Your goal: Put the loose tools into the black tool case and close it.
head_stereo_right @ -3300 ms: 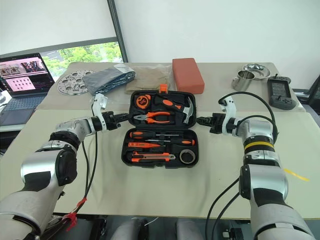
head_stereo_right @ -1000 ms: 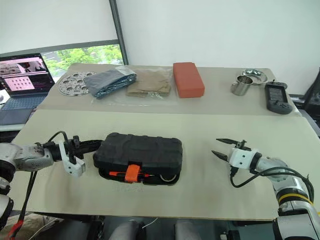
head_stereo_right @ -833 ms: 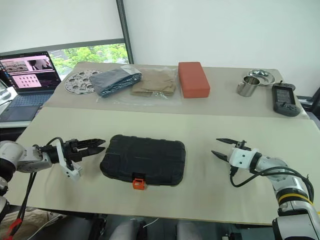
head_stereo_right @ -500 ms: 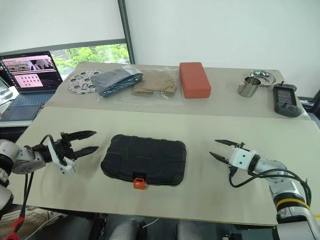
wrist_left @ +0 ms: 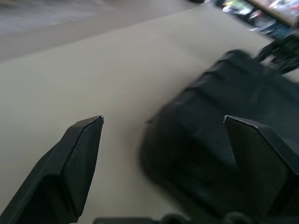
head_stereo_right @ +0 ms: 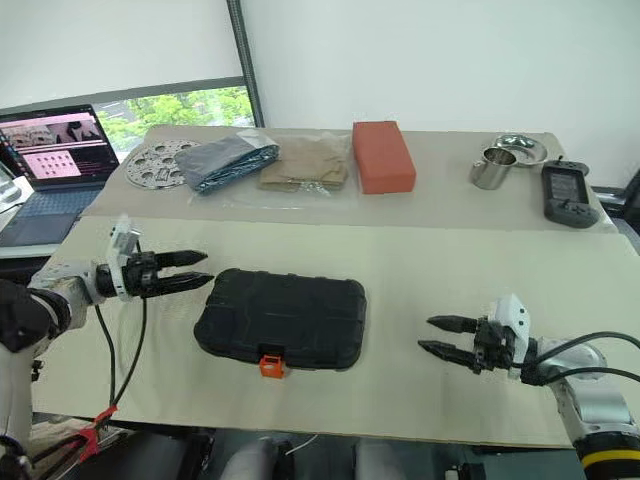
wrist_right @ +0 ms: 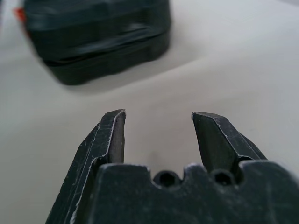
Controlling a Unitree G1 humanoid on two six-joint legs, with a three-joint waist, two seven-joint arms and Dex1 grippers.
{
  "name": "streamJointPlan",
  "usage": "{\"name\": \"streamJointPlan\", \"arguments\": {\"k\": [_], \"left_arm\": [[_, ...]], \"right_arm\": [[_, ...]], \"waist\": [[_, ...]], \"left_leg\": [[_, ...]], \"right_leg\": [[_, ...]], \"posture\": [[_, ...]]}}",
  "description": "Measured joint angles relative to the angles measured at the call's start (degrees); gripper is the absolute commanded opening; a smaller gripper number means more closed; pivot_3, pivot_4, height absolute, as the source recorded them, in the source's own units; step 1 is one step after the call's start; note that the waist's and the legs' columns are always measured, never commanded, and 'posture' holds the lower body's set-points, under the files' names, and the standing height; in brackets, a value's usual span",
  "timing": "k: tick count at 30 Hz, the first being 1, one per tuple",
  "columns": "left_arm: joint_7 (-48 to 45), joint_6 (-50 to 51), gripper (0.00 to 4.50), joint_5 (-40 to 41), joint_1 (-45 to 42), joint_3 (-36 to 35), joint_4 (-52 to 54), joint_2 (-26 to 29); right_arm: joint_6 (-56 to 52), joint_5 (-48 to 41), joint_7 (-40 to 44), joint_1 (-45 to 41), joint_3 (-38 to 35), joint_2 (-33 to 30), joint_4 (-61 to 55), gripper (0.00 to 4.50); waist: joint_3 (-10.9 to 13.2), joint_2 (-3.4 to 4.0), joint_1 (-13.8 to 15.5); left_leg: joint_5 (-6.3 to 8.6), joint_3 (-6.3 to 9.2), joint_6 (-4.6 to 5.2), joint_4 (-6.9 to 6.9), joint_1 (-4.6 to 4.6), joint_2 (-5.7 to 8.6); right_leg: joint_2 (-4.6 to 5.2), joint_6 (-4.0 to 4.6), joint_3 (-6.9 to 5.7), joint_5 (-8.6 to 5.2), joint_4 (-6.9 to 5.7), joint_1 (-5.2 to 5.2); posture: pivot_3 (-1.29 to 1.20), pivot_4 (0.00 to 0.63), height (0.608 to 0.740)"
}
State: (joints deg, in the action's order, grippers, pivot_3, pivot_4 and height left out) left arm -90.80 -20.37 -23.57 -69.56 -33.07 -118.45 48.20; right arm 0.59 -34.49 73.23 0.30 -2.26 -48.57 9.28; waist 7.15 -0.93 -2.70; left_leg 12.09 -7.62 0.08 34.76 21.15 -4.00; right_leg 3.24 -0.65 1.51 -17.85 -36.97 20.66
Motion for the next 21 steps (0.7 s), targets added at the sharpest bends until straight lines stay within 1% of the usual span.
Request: {"name": "streamJointPlan", "arguments": {"k": [1, 2, 3, 6, 9, 12, 14, 16, 18, 21], "left_arm": [[-0.59, 0.76, 4.44, -1.40, 0.24, -0.37, -0.18, 0.10], [-0.97, 1.65, 4.44, -3.53, 0.86, -0.97, -0.22, 0.60], [-1.09, 2.02, 4.44, -4.72, 1.22, -1.06, -0.24, 1.05], [-1.47, 1.17, 4.44, -12.12, 3.43, -2.45, -0.22, 2.31], [-1.63, -1.55, 4.44, -15.61, 4.29, -4.90, -0.22, 2.48], [-1.65, -6.60, 4.44, -15.96, 5.37, -6.17, -0.22, 2.46], [-1.66, -9.92, 4.44, -14.68, 6.26, -6.33, -0.19, 2.08], [-1.62, -14.57, 4.44, -11.78, 7.67, -6.34, 0.31, 0.20], [-1.32, -19.29, 4.44, -8.79, 8.84, -6.34, 0.66, -1.31], [-1.23, -23.21, 4.44, -5.90, 9.89, -6.35, 0.31, -2.72]], "right_arm": [[-0.75, 0.08, 1.27, 1.30, 0.04, -0.80, -1.36, 2.66], [-1.80, 0.26, 2.10, 2.79, 0.01, -1.52, -3.29, 2.66], [-2.33, 0.47, 2.36, 3.45, 0.06, -1.68, -4.58, 2.66], [-5.80, 1.40, 0.10, 5.94, 1.19, -0.90, -12.37, 2.66], [-10.01, 1.68, -2.57, 7.01, 3.26, 0.28, -20.12, 2.66], [-13.41, 1.66, -3.68, 7.50, 4.09, 0.39, -23.84, 2.66], [-15.44, 1.66, -5.08, 7.52, 4.67, 1.35, -25.89, 2.66], [-17.30, 2.06, -6.29, 7.39, 7.11, 2.67, -27.61, 2.66], [-18.63, 3.02, -8.79, 5.70, 9.33, 5.96, -27.90, 2.66], [-21.13, 5.17, -14.41, 2.11, 10.34, 10.88, -26.42, 2.66]], "waist": [[0.00, 0.00, -0.04], [0.01, -0.02, -0.13], [0.02, -0.04, -0.24], [-0.02, 0.01, -0.22], [-0.25, 0.16, 0.25], [-0.47, 0.22, 0.41], [-0.66, 0.16, 0.45], [-0.89, 0.10, 0.65], [-1.00, 0.07, 1.13], [-1.10, 0.10, 1.38]], "left_leg": [[-0.02, 0.07, -0.02, 0.01, 0.00, 0.00], [-0.05, 0.16, -0.06, 0.05, -0.01, -0.01], [-0.10, 0.23, -0.16, 0.05, -0.01, -0.01], [-0.13, 0.56, -0.21, 0.05, -0.01, 0.01], [-0.13, 0.73, -0.21, 0.07, 0.01, 0.08], [-0.13, 0.73, -0.21, 0.06, 0.01, 0.10], [-0.13, 0.74, -0.21, 0.05, 0.01, 0.08], [-0.13, 0.76, -0.21, 0.06, 0.01, 0.08], [-0.13, 0.75, -0.20, 0.11, 0.01, 0.09], [-0.13, 0.72, -0.20, 0.25, 0.04, 0.11]], "right_leg": [[-0.02, -0.07, 0.00, -0.04, -0.04, 0.01], [-0.04, -0.38, 0.00, -0.21, -0.07, 0.03], [-0.05, -0.39, 0.00, -0.22, -0.09, 0.03], [-0.02, -0.39, 0.02, -0.21, -0.14, 0.06], [0.08, -0.36, 0.01, -0.20, -0.13, 0.05], [0.12, -0.10, 0.01, -0.05, -0.13, 0.04], [0.11, 0.03, 0.00, 0.02, -0.12, 0.05], [0.16, 0.03, 0.00, 0.02, -0.12, 0.03], [0.22, 0.04, 0.01, 0.03, -0.12, 0.01], [0.20, 0.12, 0.02, 0.13, -0.14, 0.03]], "posture": [[0.00, 0.150, 0.740], [0.00, 0.150, 0.740], [0.00, 0.150, 0.740], [0.00, 0.150, 0.740], [0.00, 0.150, 0.740], [0.00, 0.150, 0.740], [0.00, 0.150, 0.740], [0.00, 0.150, 0.740], [0.00, 0.150, 0.740], [0.00, 0.150, 0.740]]}}
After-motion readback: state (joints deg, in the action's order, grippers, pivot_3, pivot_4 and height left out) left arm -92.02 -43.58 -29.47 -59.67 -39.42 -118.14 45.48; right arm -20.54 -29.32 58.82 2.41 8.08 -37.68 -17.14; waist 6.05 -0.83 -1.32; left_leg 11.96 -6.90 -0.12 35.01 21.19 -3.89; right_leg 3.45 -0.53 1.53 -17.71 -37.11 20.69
